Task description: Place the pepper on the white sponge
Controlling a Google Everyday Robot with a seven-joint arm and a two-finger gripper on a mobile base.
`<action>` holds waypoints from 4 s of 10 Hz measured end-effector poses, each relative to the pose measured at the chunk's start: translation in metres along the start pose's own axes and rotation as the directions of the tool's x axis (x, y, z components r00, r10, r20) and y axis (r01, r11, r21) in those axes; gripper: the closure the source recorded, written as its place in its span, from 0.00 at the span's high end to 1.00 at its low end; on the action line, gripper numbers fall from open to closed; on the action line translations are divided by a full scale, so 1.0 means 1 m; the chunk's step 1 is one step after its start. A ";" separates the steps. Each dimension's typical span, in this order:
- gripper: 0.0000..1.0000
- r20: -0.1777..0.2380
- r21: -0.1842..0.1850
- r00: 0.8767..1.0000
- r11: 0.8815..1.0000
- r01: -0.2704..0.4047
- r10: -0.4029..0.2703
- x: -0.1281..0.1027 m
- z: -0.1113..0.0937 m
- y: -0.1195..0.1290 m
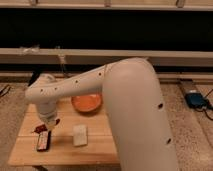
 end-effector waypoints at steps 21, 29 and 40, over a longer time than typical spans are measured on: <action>0.03 0.041 0.047 0.925 0.924 -0.379 0.378 -0.117 0.019 -0.093; 0.04 0.093 0.084 0.917 0.914 -0.397 0.389 -0.122 0.031 -0.096; 0.80 0.132 0.091 0.901 0.900 -0.425 0.412 -0.126 0.035 -0.100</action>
